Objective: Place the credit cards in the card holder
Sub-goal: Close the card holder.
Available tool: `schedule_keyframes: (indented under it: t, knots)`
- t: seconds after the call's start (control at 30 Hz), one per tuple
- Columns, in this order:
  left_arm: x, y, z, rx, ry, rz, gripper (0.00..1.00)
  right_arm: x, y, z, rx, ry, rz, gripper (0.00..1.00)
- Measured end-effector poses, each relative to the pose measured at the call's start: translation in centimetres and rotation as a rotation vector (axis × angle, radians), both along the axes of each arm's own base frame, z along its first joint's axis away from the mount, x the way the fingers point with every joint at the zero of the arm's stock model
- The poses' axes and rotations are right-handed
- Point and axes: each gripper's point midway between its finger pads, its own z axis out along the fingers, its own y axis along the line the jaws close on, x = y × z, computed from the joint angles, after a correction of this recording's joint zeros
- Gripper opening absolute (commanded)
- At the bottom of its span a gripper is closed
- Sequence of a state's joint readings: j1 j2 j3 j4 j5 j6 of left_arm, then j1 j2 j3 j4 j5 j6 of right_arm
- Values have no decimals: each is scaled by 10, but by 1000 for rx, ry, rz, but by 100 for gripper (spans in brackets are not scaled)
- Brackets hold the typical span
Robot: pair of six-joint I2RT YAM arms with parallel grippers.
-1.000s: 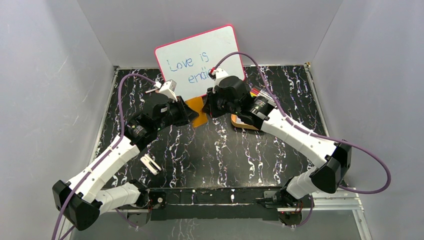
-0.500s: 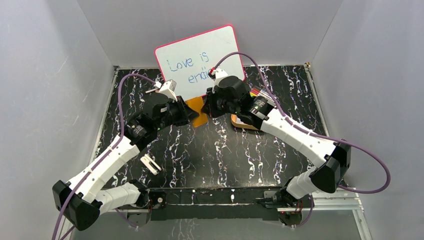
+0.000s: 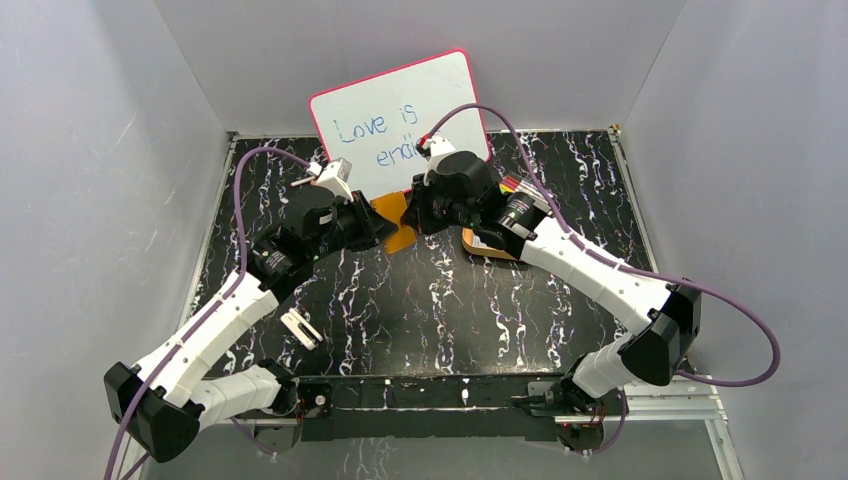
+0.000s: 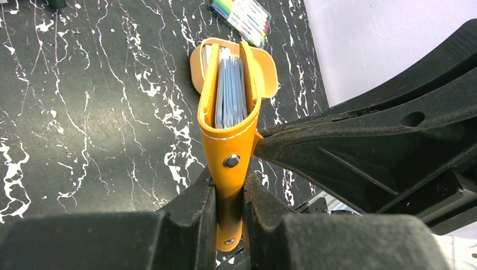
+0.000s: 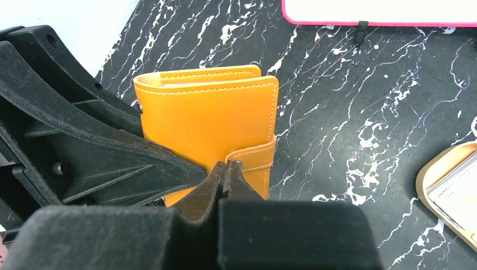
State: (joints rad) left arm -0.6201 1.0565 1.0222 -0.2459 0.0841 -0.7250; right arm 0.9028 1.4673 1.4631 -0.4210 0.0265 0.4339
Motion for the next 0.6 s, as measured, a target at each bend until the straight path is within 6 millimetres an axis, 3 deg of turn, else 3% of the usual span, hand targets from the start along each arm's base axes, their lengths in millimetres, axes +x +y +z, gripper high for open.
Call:
schedule_keyframes:
  t: [0.6]
  knots:
    - [-2,2,2,-6,-16,-5,0,3,0,2,8,-7,-17,0]
